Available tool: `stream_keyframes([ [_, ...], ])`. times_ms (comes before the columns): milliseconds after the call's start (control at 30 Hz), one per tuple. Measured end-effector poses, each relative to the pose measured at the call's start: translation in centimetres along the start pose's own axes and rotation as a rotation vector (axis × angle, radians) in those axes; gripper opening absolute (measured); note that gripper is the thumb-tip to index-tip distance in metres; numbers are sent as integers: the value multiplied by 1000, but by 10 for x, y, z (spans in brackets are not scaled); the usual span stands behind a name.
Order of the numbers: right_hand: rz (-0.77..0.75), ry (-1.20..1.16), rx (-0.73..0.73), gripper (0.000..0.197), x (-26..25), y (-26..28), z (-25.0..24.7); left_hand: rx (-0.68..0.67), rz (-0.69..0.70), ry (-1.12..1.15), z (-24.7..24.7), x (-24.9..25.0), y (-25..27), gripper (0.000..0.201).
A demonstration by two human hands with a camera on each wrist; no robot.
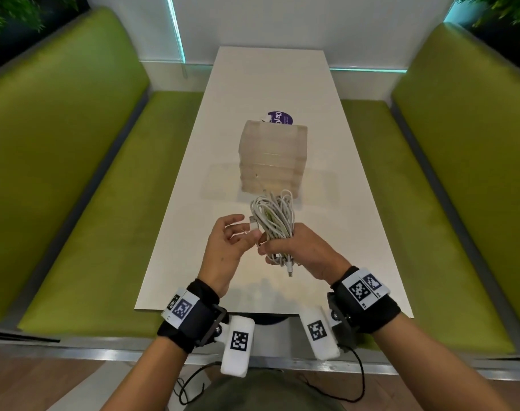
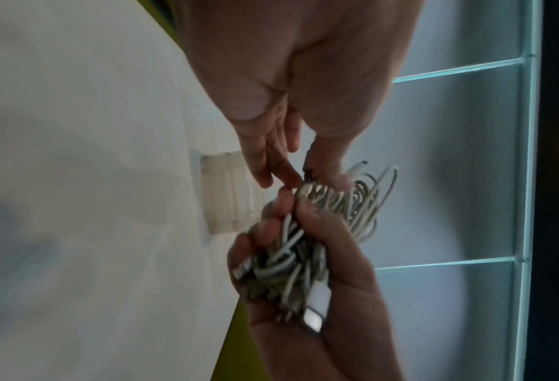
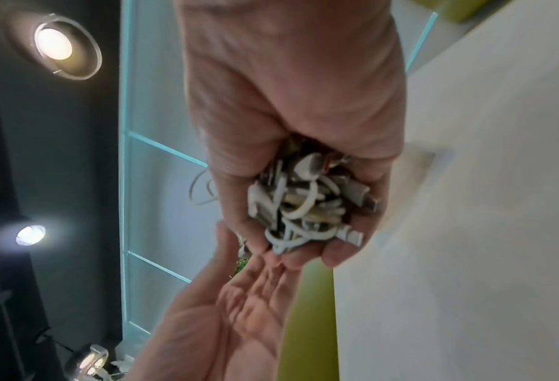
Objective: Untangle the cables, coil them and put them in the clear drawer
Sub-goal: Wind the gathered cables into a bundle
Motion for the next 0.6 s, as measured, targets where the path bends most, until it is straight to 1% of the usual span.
stream_keyframes([
  [67,-11,-35,13,25,5,-2,4,-42,-20,62,10,-6,2,86],
  [100,-2,-22,-14,30,9,-4,11,-73,-33,74,16,-7,2,96],
  [133,11,4,-62,32,11,-5,21,-94,-34,85,21,-7,1,99],
  [167,11,25,-115,33,11,-6,31,-95,-32,108,23,-6,0,94],
  [233,-26,29,-181,30,6,-6,45,-82,-29,138,25,-2,-3,75],
  [333,-50,23,-208,27,1,-7,53,-31,-10,48,21,5,-5,46],
  [433,-17,81,-228,22,3,-9,56,17,16,62,14,6,-7,25],
  [500,26,184,-294,17,6,-10,60,10,7,75,13,3,-9,21],
  [567,102,253,-419,11,10,-10,63,2,-13,81,10,-2,-11,23],
  [600,165,268,-490,10,14,-9,63,3,-18,76,7,-4,-13,25],
])
Point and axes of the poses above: each hand's wrist, its own y-axis away from the middle knuckle, its own z-axis out of the palm, x = y × z, the point moved 9 cm from there along -y, towards the middle knuckle, and after that the axes turned 10 degrees about -x, right-handed, at the moved point
